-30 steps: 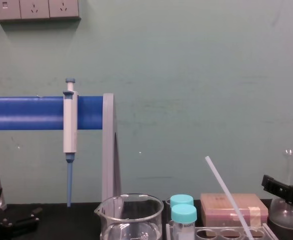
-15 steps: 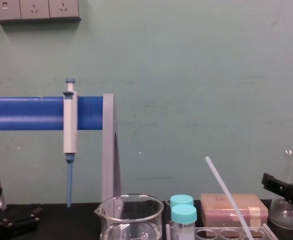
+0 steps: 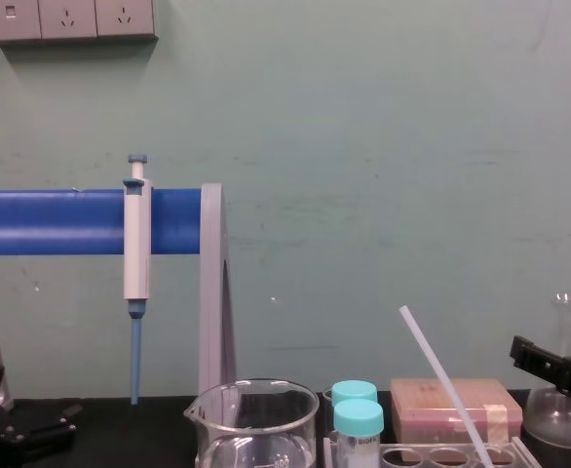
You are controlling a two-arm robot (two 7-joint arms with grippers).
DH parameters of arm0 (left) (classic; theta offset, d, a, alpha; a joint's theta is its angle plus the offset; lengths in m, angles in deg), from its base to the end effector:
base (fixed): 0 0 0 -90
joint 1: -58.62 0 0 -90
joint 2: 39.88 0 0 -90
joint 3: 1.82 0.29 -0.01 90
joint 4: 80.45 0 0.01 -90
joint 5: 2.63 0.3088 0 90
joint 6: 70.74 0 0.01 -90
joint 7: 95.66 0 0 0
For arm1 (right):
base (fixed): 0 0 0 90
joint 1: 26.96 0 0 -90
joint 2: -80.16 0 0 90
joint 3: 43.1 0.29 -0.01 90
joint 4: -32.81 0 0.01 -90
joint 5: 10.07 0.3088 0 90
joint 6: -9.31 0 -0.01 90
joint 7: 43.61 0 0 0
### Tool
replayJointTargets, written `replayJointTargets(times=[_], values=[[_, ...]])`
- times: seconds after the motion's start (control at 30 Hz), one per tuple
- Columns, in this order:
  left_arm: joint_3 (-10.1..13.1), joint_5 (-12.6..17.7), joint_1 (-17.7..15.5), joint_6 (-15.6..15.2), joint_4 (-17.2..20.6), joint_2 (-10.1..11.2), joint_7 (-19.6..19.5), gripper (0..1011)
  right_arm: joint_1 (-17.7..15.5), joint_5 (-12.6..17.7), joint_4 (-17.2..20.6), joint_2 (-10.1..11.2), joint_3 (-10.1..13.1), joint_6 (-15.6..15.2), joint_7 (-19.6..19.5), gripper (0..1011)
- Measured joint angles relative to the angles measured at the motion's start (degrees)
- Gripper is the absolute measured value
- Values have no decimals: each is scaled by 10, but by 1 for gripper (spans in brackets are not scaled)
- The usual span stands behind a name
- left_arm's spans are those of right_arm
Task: Pick up the stirring rod with one hand, then place it down.
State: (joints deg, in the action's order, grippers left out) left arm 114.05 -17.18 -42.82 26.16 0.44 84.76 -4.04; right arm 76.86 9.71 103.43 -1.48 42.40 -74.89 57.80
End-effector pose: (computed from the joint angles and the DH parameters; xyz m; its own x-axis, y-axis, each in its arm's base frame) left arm 0.3581 0.0826 -0.3023 0.2923 0.8803 0.3737 -0.9552 0.2873 0.0704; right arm 0.3943 -0.0352 -0.3185 0.2033 -0.9625 -0.1796 0.9791 0.2010 0.0309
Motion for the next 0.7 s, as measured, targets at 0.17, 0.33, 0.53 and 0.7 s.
replayJointTargets(times=[0.17,0.33,0.53,0.7], values=[[0,0,0,0,0,0,0,1000,0,0,0,0,0,0,0,1000],[0,0,0,0,0,0,0,1000,0,0,0,0,0,1,0,1000],[0,0,0,0,0,0,0,1000,0,-1,0,0,0,1,0,1000],[0,0,0,0,0,0,0,1000,0,-1,0,0,0,1,0,1000]])
